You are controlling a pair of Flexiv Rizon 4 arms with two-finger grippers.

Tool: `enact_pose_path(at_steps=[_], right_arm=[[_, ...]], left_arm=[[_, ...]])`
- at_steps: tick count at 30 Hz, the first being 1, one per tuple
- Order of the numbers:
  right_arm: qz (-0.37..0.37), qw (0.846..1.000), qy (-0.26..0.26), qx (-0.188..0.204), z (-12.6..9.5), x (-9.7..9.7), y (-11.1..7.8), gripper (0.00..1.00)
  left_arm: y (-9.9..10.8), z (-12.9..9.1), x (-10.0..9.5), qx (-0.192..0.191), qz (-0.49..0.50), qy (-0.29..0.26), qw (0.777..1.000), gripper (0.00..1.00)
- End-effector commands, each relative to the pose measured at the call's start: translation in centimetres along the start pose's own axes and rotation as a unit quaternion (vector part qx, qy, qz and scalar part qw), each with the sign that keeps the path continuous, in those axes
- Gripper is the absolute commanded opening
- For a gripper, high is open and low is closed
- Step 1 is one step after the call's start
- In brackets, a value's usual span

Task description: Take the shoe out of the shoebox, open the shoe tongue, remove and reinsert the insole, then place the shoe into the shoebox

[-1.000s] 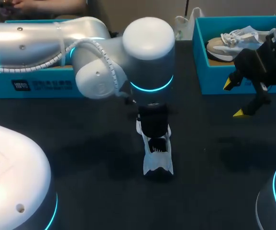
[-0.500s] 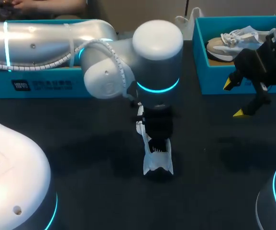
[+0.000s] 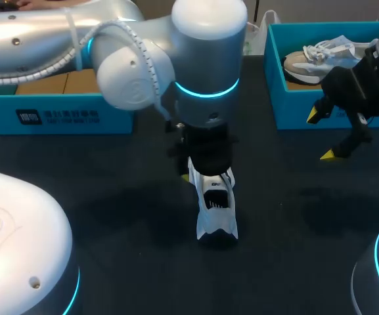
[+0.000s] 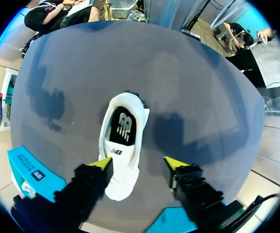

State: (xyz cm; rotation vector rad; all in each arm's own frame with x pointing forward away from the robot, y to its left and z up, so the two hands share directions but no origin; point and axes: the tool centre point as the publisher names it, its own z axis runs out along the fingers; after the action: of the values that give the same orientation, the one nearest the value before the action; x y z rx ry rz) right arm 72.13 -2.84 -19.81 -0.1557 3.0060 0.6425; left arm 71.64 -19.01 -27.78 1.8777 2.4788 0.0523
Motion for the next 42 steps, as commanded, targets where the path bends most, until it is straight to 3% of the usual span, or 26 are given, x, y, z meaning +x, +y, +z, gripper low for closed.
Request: enact_pose_path(at_steps=[1, 10, 11, 14, 19, 22, 23, 24, 26, 28, 30, 32, 34, 38, 42], right_arm=[[0.000, 1.000, 0.000, 0.001, 0.1, -0.1, 0.0, 1.00], [0.000, 1.000, 0.000, 0.001, 0.1, -0.1, 0.0, 1.00], [0.000, 1.000, 0.000, 0.001, 0.1, -0.1, 0.0, 1.00], [0.000, 1.000, 0.000, 0.001, 0.1, -0.1, 0.0, 1.00], [0.000, 1.000, 0.000, 0.001, 0.1, -0.1, 0.0, 1.00], [0.000, 1.000, 0.000, 0.001, 0.1, -0.1, 0.0, 1.00], [0.000, 1.000, 0.000, 0.001, 0.1, -0.1, 0.0, 1.00], [0.000, 1.000, 0.000, 0.001, 0.1, -0.1, 0.0, 1.00], [0.000, 1.000, 0.000, 0.001, 0.1, -0.1, 0.0, 1.00], [0.000, 1.000, 0.000, 0.001, 0.1, -0.1, 0.0, 1.00], [0.000, 1.000, 0.000, 0.001, 0.1, -0.1, 0.0, 1.00], [0.000, 1.000, 0.000, 0.001, 0.1, -0.1, 0.0, 1.00], [0.000, 1.000, 0.000, 0.001, 0.1, -0.1, 0.0, 1.00], [0.000, 1.000, 0.000, 0.001, 0.1, -0.1, 0.0, 1.00], [0.000, 1.000, 0.000, 0.001, 0.1, -0.1, 0.0, 1.00]], left_arm=[[0.1, -0.2, 0.8, 0.000, 0.001, -0.008, 1.000, 1.00], [0.1, -0.2, 0.8, 0.000, 0.001, -0.008, 1.000, 1.00], [-0.3, -0.5, 0.3, 0.032, -0.032, -0.002, 0.999, 1.00], [-1.5, -1.1, -0.2, 0.031, -0.157, 0.003, 0.987, 1.00], [-2.2, -2.2, 0.8, 0.042, -0.307, 0.026, 0.950, 1.00], [-2.6, -2.6, 0.6, -0.011, -0.421, 0.051, 0.906, 1.00], [-2.7, -2.8, 0.8, 0.008, -0.456, 0.055, 0.888, 1.00], [-2.6, -2.8, 0.8, 0.005, -0.464, 0.056, 0.884, 1.00], [-3.1, -2.5, 0.8, -0.004, -0.521, 0.034, 0.853, 1.00], [-3.6, -2.1, 0.9, 0.024, -0.563, 0.016, 0.826, 1.00], [-4.2, -1.9, 1.0, 0.022, -0.597, -0.003, 0.802, 1.00], [-4.6, -1.6, 1.0, 0.034, -0.646, -0.010, 0.763, 1.00], [-5.0, -1.3, 0.9, 0.047, -0.670, -0.018, 0.741, 1.00], [-6.1, -0.4, 0.9, 0.071, -0.674, -0.045, 0.734, 1.00], [-6.3, 1.3, 0.6, 0.067, -0.689, -0.039, 0.720, 1.00]])
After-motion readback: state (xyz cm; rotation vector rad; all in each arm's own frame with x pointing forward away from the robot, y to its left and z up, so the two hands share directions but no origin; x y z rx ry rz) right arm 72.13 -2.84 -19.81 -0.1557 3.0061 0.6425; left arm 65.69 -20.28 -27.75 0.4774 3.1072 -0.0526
